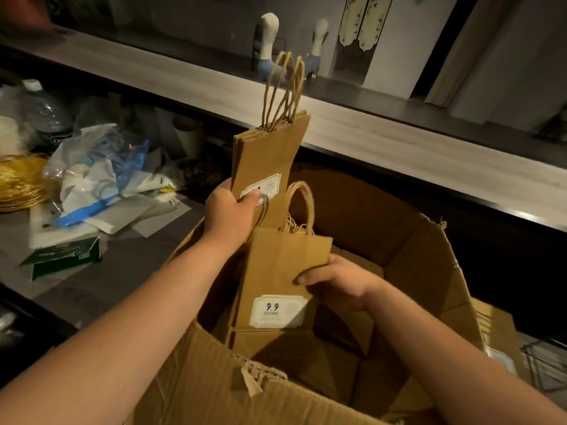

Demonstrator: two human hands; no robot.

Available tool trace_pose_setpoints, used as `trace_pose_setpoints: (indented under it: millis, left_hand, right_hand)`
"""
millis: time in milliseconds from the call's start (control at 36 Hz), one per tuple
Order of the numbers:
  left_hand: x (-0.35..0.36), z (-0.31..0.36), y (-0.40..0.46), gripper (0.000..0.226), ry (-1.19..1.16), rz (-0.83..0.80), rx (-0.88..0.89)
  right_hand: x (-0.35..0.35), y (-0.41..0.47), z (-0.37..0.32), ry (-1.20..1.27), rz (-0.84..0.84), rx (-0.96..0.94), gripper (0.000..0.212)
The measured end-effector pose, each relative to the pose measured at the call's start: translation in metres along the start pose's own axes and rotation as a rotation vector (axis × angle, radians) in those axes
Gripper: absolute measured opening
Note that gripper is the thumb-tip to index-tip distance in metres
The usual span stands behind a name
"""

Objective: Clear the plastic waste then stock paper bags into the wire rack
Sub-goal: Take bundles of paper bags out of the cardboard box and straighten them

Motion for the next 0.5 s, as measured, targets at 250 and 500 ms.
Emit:
trace_pose_setpoints:
  millis: [250, 500]
  left_hand:
    - [0.022, -0.015, -0.005, 0.012, -0.175, -0.228, -0.145]
    - [0.066, -0.015, -0.033, 0.016, -0.092, -0.603, -0.255]
  right_hand:
    - [-0.037, -0.054, -0.078, 0.070, 0.160, -0.430, 0.054]
    - [-0.052, -0.062, -0.076, 0.043, 0.504, -0.466, 0.036]
Point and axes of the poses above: each hand's wrist, its own y-axis towards the middle knuckle, its own x-axis out of the palm, z = x × y, the point moved 9 cm from there along y, towards the middle knuckle, and after that the axes turned 14 degrees about -z, right-handed, at the moved point
